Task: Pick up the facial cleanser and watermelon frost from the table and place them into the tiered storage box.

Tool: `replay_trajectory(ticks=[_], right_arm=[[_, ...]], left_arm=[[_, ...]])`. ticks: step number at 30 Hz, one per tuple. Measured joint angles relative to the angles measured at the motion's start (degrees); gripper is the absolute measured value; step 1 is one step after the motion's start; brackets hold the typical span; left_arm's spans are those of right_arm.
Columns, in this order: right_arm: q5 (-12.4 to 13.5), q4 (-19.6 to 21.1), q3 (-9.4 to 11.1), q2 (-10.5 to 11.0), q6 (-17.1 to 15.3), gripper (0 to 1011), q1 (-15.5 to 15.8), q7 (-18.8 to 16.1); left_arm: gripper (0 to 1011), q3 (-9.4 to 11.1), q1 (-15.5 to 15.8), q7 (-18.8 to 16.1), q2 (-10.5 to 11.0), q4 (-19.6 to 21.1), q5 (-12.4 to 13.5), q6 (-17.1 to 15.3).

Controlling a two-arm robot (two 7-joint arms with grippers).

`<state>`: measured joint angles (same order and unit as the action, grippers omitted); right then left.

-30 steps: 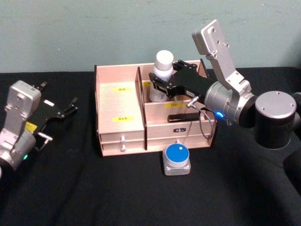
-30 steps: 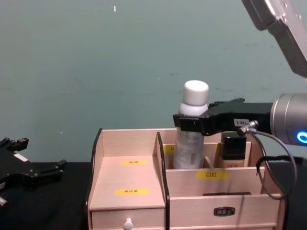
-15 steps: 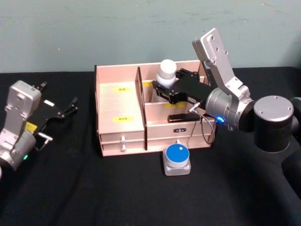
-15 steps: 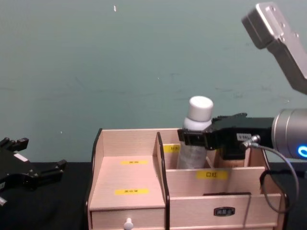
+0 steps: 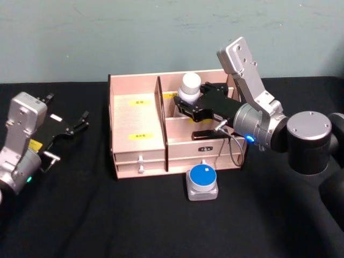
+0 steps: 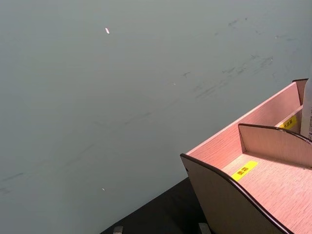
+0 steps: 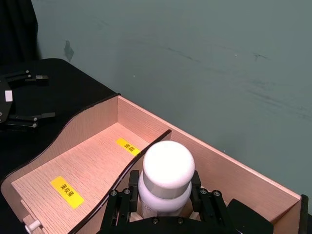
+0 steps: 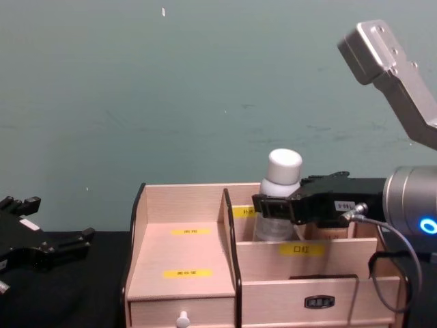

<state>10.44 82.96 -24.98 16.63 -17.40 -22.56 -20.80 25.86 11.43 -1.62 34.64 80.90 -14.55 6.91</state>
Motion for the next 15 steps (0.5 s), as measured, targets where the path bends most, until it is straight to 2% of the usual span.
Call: replay_trajectory(ticks=[10,12,15], right_arm=[[0.1,0.2,0.0,0.0,-0.1,613,0.0,0.0],[0.1,0.2,0.0,0.1,-0.1,639,0.0,0.0],[0.1,0.2,0.0,0.1,-0.1,748,0.0,0.0]], left_arm=[[1001,0.0,0.0,0.0,0.0,0.0,0.0,0.0],[1001,0.0,0.0,0.0,0.0,0.0,0.0,0.0],[1001,0.0,0.0,0.0,0.0,0.0,0.0,0.0]])
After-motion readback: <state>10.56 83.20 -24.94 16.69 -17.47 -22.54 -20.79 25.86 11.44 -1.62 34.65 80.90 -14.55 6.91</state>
